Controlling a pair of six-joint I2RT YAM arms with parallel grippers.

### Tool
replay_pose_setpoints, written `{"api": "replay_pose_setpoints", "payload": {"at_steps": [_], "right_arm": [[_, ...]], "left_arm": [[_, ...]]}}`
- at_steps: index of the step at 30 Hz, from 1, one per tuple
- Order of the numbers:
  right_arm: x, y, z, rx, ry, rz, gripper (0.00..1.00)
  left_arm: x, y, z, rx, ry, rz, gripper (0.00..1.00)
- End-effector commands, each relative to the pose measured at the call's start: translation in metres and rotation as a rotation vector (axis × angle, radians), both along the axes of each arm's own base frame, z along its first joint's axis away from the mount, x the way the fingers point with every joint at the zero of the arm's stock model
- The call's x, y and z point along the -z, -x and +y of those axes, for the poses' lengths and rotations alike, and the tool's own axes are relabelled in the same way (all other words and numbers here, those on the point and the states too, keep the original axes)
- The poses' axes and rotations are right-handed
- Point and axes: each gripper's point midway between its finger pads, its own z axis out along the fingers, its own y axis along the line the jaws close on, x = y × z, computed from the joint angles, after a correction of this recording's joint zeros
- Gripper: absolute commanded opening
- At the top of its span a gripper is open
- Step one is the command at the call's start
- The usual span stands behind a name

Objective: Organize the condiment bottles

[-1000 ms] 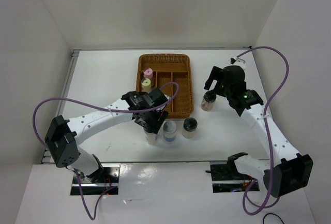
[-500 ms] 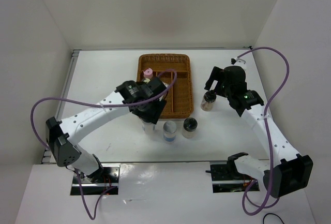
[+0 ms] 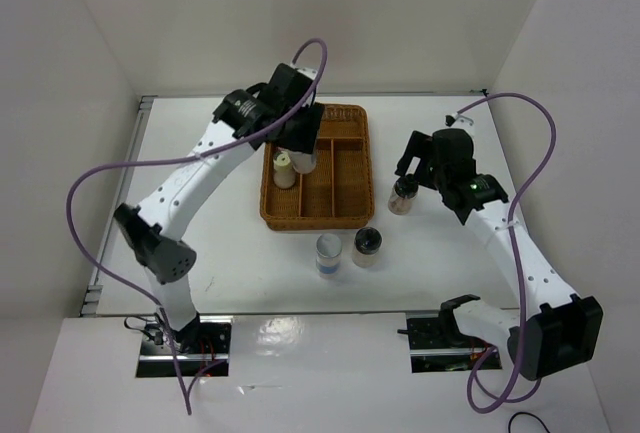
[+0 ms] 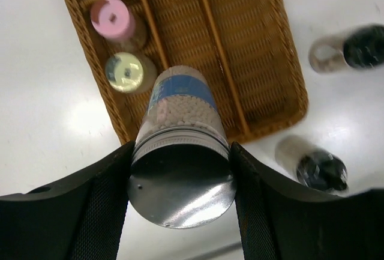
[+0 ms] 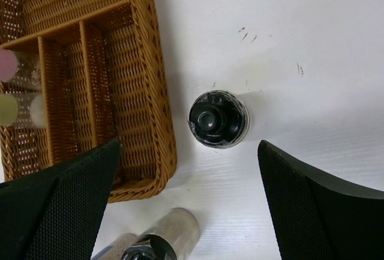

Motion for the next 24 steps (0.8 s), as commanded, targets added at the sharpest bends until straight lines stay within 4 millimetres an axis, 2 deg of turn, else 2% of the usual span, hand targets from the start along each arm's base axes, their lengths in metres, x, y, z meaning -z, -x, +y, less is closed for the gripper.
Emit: {"api": "replay_pose_setpoints", "payload": {"at_steps": [1, 2, 3, 4, 5, 6, 8, 9, 10, 11, 12, 15, 21, 24], "right_arm": [[-0.014, -0.013, -0.003, 0.015, -0.010, -0.048, 0.99], [-0.011, -0.014, -0.002, 0.015, -0.008, -0.038, 0.99], [-0.016, -0.016, -0.002, 0.015, -0.012, -0.056, 0.99], [-0.012, -0.018, -0.001, 0.015, -0.009, -0.044, 0.99], [-0.012, -0.018, -0.001, 0.015, -0.009, -0.044, 0.99], [-0.014, -0.022, 0.000, 0.020, -0.018, -0.050, 0.99], [-0.011, -0.023, -0.003, 0.029, -0.016, -0.041, 0.99], [-0.012, -0.028, -0.002, 0.029, -0.017, -0.044, 0.99], [-0.012, -0.028, -0.002, 0.029, -0.017, -0.044, 0.99], [-0.012, -0.030, -0.001, 0.029, -0.016, -0.041, 0.99], [-0.007, -0.031, -0.001, 0.029, -0.013, -0.029, 0.99], [-0.010, -0.032, -0.006, 0.047, -0.007, -0.031, 0.99], [-0.011, -0.035, -0.015, 0.063, 0.014, -0.031, 0.99], [-0.008, -0.038, -0.017, 0.060, 0.017, -0.028, 0.99]], "left_arm": [[-0.022, -0.054, -0.008, 0.030, 0.050, -0.117, 0.52], [-0.022, -0.062, -0.008, 0.042, 0.046, -0.124, 0.50], [-0.012, -0.077, -0.008, 0.038, 0.040, -0.113, 0.50], [-0.026, -0.081, -0.016, 0.062, 0.072, -0.145, 0.50], [-0.029, -0.090, -0.015, 0.067, 0.076, -0.158, 0.50], [-0.017, -0.101, -0.017, 0.058, 0.064, -0.139, 0.50], [-0.017, -0.105, -0.026, 0.088, 0.075, -0.134, 0.50], [-0.017, -0.116, -0.027, 0.090, 0.077, -0.141, 0.50], [-0.017, -0.118, -0.032, 0.106, 0.092, -0.140, 0.50], [0.011, -0.123, -0.036, 0.106, 0.058, -0.076, 0.50], [-0.010, -0.127, -0.037, 0.113, 0.083, -0.137, 0.50], [0.001, -0.135, -0.039, 0.116, 0.089, -0.124, 0.50], [0.052, -0.139, -0.032, 0.104, 0.015, -0.010, 0.49], [0.063, -0.142, -0.032, 0.095, -0.002, 0.003, 0.49]]}}
